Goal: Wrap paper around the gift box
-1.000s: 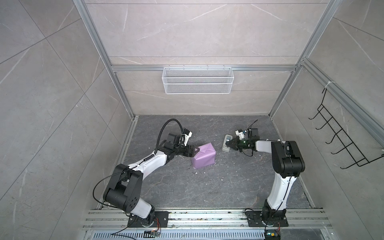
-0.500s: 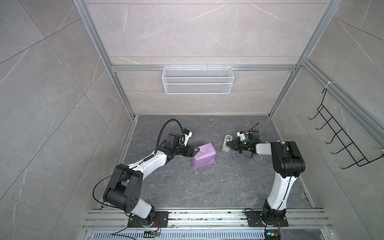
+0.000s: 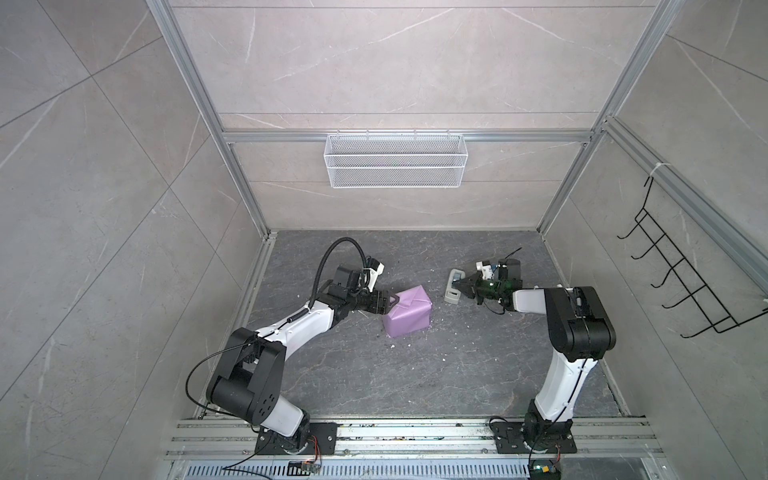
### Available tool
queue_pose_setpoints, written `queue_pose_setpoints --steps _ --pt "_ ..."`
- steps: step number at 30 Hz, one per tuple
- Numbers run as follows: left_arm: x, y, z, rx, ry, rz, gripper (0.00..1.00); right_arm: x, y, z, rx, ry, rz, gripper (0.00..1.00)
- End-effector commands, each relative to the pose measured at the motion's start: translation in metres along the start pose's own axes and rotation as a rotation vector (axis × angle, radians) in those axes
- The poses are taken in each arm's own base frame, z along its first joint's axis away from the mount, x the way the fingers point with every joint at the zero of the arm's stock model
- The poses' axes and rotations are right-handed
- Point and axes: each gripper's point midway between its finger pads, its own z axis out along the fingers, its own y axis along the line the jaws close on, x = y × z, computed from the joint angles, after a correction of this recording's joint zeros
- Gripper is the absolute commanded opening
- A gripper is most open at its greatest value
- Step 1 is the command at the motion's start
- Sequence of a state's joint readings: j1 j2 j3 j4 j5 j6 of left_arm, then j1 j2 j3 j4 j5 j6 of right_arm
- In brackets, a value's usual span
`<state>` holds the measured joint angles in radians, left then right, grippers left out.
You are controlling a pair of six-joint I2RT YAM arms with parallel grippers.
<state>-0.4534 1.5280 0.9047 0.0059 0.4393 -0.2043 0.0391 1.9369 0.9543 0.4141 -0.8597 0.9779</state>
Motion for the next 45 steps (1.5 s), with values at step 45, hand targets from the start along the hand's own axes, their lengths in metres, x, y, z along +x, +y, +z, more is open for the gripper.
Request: queue_pose_setpoints --steps 45 --pt "0.027 0.007 0.000 -0.023 0.084 -0.012 0.79 0.072 -0.062 -0.004 0.179 -0.004 0.013 0.00"
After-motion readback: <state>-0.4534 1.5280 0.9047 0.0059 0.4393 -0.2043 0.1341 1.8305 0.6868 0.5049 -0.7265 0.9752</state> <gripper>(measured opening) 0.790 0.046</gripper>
